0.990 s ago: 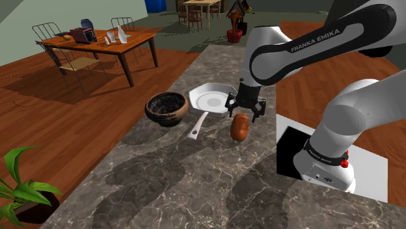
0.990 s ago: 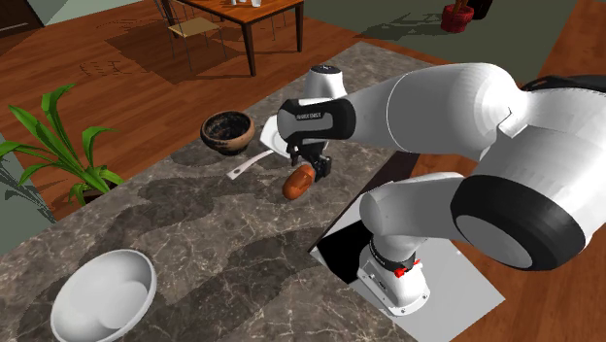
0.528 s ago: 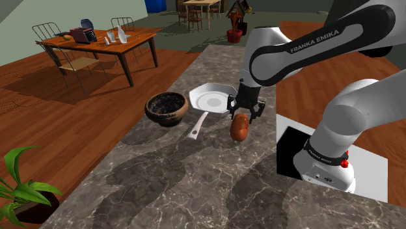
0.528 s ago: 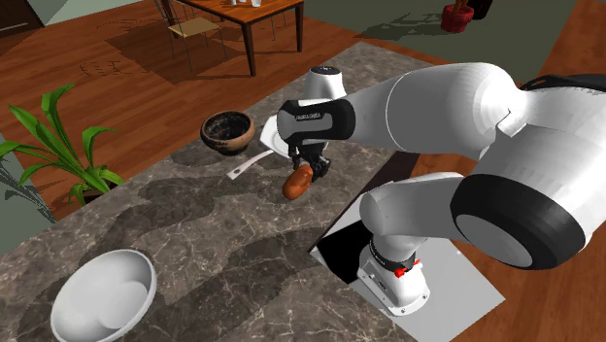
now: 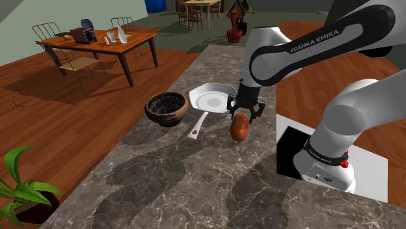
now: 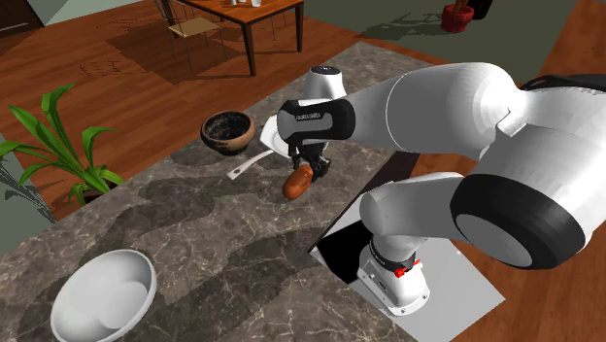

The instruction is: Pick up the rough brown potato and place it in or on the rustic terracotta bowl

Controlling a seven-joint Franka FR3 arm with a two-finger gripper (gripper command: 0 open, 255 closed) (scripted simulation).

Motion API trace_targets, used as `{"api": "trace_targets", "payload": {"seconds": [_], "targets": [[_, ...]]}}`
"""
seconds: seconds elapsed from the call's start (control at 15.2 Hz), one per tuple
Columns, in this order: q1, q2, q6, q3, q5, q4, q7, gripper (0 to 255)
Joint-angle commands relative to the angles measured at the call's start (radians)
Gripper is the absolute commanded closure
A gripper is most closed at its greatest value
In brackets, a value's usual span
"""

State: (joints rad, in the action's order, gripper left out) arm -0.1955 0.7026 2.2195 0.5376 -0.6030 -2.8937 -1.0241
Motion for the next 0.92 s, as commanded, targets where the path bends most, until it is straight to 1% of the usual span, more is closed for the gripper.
{"api": "trace_targets", "payload": {"seconds": [0.0,0.86], "targets": [[0.001,0.0,-0.001,0.0,0.0,-0.001,-0.001,255],[-0.017,0.123,-0.229,-0.074,0.083,0.109,-0.04,255]]}}
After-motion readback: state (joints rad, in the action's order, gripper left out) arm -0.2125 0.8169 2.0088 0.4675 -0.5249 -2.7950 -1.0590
